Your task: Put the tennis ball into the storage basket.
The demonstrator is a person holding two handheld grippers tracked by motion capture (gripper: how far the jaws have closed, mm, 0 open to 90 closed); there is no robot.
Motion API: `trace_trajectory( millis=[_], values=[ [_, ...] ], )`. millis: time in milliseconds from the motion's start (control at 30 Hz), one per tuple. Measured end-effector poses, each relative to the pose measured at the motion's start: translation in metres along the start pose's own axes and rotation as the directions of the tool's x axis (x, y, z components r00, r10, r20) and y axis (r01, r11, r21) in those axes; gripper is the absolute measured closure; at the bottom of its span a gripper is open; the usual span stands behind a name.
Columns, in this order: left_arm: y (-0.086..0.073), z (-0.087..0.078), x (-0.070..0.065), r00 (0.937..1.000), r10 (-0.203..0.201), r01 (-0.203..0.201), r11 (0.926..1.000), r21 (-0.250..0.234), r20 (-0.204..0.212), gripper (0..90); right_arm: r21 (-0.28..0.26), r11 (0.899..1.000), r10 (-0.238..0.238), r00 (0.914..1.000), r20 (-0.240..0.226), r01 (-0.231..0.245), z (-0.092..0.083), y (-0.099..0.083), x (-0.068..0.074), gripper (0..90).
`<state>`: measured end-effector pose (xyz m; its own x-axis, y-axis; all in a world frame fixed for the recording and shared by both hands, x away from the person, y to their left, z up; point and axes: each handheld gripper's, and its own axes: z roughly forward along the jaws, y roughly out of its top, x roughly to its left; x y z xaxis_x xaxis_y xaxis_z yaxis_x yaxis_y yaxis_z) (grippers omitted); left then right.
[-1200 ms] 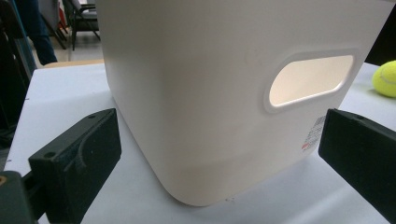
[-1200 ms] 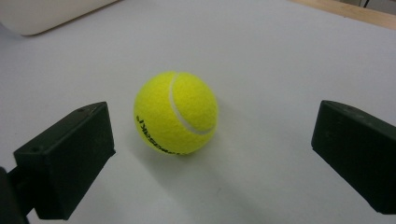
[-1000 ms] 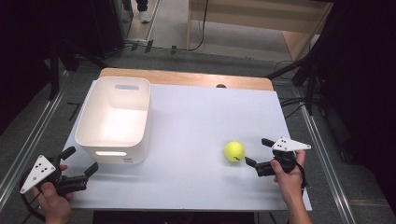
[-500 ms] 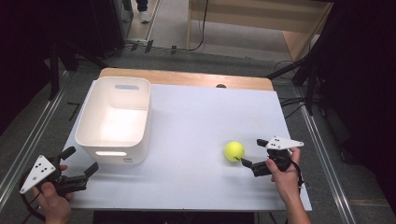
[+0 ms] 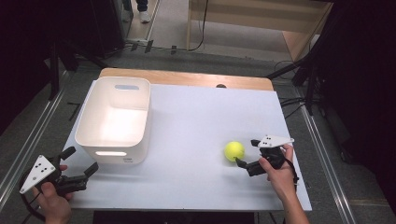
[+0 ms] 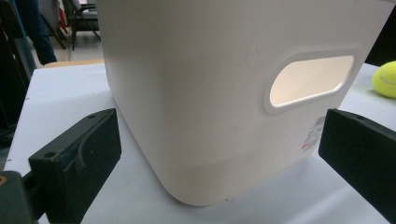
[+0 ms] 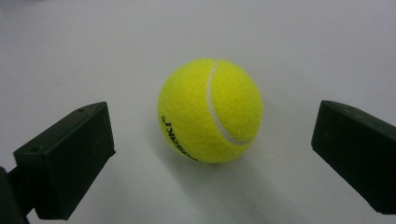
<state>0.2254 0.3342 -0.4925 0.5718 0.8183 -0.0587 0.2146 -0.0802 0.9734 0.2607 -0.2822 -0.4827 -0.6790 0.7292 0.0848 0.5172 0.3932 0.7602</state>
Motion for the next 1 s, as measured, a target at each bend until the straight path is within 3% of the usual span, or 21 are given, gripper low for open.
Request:
trace_trajectory(
  millis=[433, 1000],
  values=[
    [0.0, 0.0, 0.0, 1.0, 0.0, 0.0, 1.0, -0.001, -0.001, 0.0, 0.061, 0.998, -0.011, 0.9999, -0.003, 0.011, 0.013, 0.005, 0.003, 0.0],
    [0.0, 0.0, 0.0, 1.0, -0.002, 0.002, 1.0, -0.002, -0.001, 0.0, 0.125, 0.992, 0.008, 0.9999, 0.01, -0.009, 0.03, 0.01, 0.007, 0.0]
  ],
)
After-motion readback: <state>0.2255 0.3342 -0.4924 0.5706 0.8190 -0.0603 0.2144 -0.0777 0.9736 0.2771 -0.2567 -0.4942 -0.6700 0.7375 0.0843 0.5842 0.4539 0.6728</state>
